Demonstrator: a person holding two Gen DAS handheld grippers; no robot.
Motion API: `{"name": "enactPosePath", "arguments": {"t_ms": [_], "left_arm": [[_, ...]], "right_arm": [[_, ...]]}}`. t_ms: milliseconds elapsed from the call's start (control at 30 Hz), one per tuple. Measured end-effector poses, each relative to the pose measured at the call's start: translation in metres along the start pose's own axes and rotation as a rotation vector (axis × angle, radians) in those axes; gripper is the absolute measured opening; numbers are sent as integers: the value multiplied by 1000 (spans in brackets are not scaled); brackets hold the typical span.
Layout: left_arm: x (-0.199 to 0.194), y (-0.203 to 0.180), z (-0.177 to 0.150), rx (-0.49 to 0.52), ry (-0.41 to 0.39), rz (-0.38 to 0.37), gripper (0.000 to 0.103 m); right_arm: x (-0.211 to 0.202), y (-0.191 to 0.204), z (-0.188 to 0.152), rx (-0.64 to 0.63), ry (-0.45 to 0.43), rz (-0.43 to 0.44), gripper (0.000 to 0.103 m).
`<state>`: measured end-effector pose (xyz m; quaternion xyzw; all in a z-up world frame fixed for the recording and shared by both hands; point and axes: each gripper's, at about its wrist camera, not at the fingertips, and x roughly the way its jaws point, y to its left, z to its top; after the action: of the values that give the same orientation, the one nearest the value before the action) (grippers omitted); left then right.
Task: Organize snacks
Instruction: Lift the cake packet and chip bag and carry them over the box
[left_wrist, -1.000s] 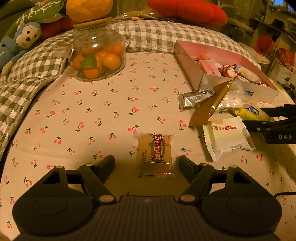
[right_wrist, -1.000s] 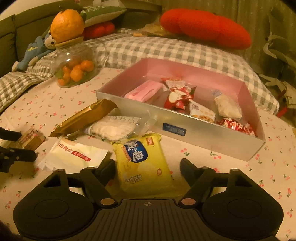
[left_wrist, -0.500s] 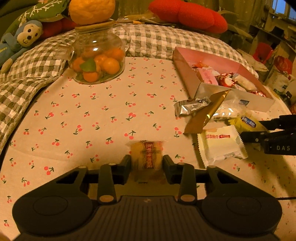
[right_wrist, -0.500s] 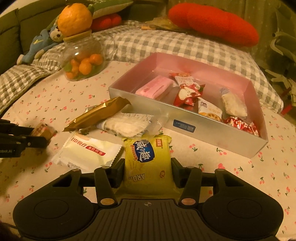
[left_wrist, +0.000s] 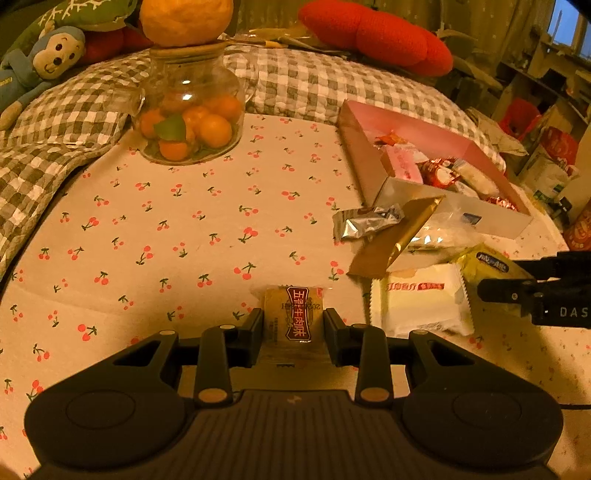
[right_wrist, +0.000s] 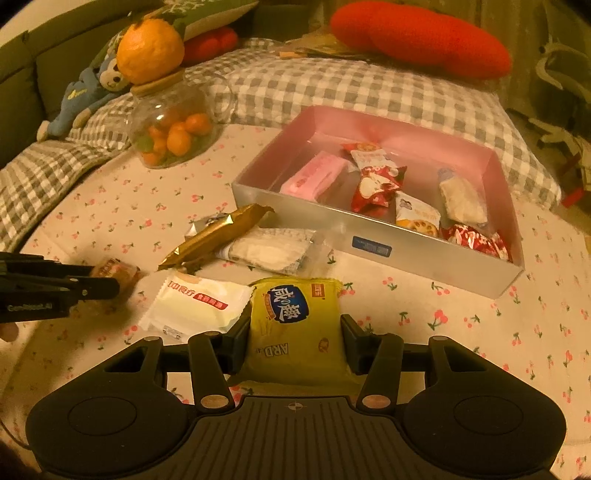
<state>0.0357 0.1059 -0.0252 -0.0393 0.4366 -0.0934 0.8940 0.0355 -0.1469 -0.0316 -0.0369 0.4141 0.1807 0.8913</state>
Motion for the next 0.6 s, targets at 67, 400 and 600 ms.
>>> {"name": "enactPosePath", "arguments": {"t_ms": [67,400,600], "left_arm": [[-2,-2,1,1,-5,-5,31],[-9,-9,10,-67,-4,-56,31],[-13,-16,18,-79,-23,-66,31]], "right_arm": [[-3,-2,1,21,13,-5,50],[-28,-13,13,91,-33,9,50],[-43,-26,22,144,-82,1,50]]}}
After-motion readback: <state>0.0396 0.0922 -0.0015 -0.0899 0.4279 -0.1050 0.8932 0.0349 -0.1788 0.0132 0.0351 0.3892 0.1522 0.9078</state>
